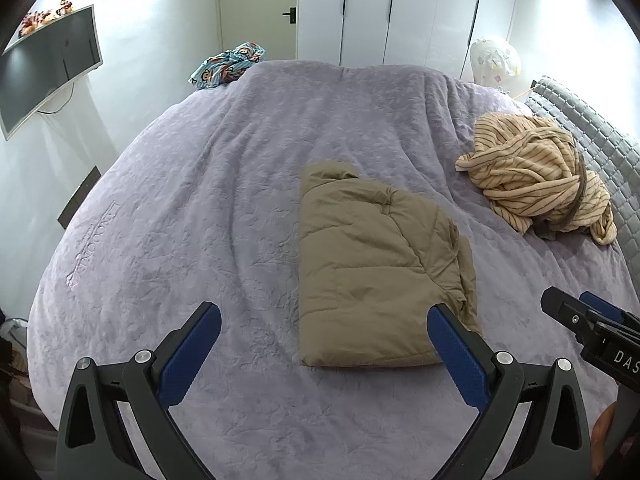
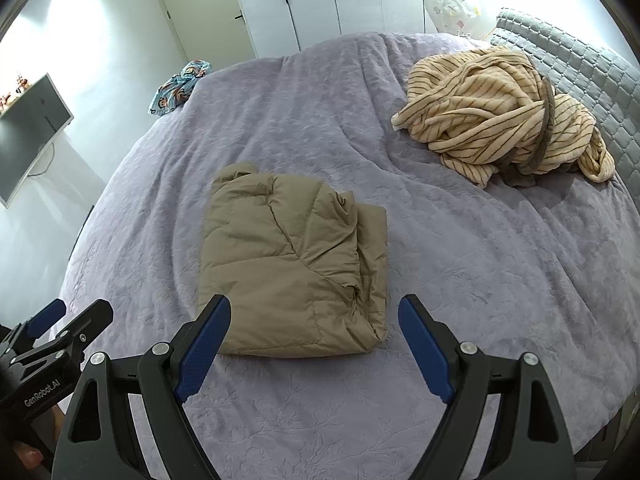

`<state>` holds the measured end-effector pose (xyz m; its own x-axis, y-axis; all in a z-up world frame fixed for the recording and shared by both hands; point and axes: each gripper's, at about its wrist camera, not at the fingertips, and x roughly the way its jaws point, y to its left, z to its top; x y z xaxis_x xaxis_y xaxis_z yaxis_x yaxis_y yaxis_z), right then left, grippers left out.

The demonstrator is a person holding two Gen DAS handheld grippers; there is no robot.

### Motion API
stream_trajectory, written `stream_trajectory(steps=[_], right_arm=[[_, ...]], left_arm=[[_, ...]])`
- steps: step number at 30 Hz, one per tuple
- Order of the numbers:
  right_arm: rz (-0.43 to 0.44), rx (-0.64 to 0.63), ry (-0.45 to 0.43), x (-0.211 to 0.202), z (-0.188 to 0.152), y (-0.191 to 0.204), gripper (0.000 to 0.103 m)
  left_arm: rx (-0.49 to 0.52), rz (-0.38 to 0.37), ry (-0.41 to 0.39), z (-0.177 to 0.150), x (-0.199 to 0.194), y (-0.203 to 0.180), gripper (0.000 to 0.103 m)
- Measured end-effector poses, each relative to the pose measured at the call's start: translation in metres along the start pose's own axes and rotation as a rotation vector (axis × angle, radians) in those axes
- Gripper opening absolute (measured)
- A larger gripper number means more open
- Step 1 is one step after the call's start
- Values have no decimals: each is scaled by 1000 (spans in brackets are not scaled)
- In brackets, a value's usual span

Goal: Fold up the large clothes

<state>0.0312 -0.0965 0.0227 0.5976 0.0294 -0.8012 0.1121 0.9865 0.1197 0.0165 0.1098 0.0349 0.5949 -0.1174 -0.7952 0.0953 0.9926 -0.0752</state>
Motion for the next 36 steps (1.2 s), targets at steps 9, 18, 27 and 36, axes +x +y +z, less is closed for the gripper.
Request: stream_trajectory(steps=[9,18,27,36], right_arm=[[3,-2,1,0,1,1,88],[5,-4,1,1,2,1,88],[5,-4,1,1,2,0,88],[6,-6,2,1,1,1,88]], left_arm=[[7,-8,-2,5,0,1,103],[11,-13,-6,8,-2,1,103],[8,-15,-5,7,-3,0,103],[9,-13,-6,8,-1,1,103]])
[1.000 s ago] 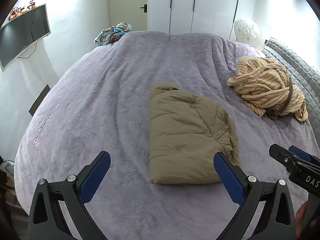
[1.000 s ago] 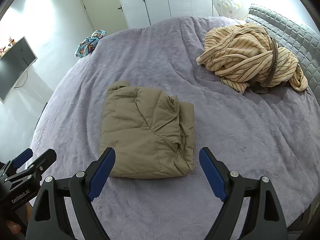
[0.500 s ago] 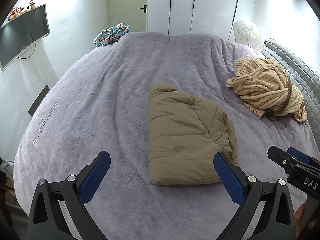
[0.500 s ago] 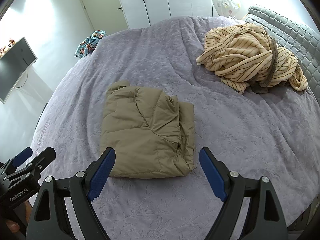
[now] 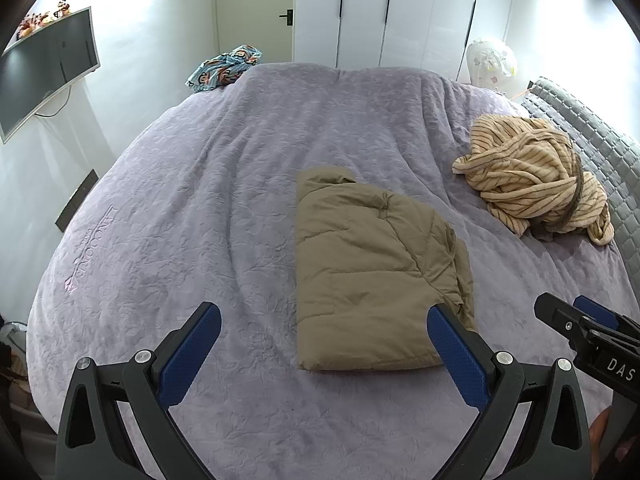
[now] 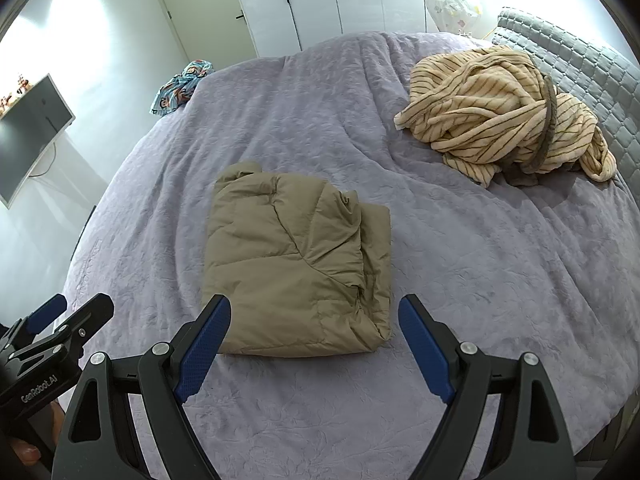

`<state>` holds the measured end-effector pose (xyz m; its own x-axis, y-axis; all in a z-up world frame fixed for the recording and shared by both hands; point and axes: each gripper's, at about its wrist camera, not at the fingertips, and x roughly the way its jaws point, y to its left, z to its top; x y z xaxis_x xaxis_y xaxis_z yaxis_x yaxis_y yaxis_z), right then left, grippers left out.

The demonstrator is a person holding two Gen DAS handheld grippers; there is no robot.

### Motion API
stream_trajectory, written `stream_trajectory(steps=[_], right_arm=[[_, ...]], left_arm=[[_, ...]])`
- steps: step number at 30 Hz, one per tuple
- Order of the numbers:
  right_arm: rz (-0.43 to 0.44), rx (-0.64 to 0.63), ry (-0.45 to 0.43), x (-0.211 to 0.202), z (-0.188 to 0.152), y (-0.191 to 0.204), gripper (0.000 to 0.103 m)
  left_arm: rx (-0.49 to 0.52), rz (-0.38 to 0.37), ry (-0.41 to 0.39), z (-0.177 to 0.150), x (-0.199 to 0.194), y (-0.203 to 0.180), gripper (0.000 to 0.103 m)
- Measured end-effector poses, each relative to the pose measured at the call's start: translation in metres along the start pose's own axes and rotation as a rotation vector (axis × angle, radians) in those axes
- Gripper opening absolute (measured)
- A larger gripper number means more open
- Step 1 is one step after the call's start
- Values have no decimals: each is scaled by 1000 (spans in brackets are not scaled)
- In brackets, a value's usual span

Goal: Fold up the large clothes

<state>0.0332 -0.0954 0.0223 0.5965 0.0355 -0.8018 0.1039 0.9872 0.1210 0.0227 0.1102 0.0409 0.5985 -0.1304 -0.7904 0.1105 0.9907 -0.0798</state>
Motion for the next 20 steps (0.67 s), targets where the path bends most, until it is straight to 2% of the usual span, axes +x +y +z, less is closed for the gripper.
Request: stream_trajectory(steps=[20], right_arm=[[3,-1,8,4,0,5,88]], left_arm=[[-10,-19,8,7,10,8,103]])
